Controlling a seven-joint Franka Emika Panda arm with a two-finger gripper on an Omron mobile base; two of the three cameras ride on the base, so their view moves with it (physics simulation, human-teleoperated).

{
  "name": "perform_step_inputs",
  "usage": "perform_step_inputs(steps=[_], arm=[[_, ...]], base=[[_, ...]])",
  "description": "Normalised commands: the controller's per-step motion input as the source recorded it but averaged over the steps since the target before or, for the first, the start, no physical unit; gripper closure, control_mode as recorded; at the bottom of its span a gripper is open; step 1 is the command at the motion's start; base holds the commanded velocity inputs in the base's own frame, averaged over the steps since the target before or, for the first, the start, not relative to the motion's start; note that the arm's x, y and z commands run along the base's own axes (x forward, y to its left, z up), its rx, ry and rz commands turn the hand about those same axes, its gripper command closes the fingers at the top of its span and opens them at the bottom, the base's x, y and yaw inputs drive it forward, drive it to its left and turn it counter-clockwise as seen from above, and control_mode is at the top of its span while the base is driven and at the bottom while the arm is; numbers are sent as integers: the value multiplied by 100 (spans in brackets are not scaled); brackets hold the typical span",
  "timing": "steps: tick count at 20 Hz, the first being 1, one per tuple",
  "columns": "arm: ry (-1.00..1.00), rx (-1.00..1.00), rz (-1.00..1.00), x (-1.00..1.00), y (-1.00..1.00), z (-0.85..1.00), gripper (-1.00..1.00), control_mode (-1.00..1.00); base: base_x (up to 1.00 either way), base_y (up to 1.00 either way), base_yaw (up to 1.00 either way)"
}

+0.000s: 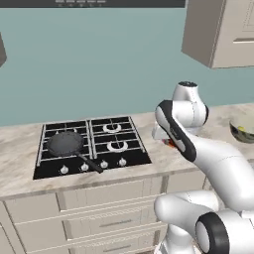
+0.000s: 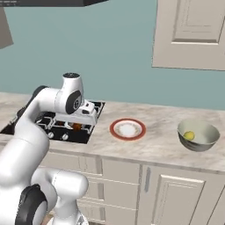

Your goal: Place the chicken drumstick on the plate and place the lemon on the same plate.

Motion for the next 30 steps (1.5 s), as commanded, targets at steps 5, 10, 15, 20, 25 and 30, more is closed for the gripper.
perform_step_inputs(steps=[5,10,15,20,25,30], arm=[[0,0,0,0,0,0,100,100],[0,0,0,0,0,0,100,100],[0,0,0,0,0,0,100,100],[0,0,0,0,0,0,100,100],[0,0,0,0,0,0,100,100],[0,0,0,0,0,0,100,100]], base=[[0,-84,-9],[12,-78,-2],[33,-49,0],[48,-33,0],[47,-27,0],[48,-28,0]])
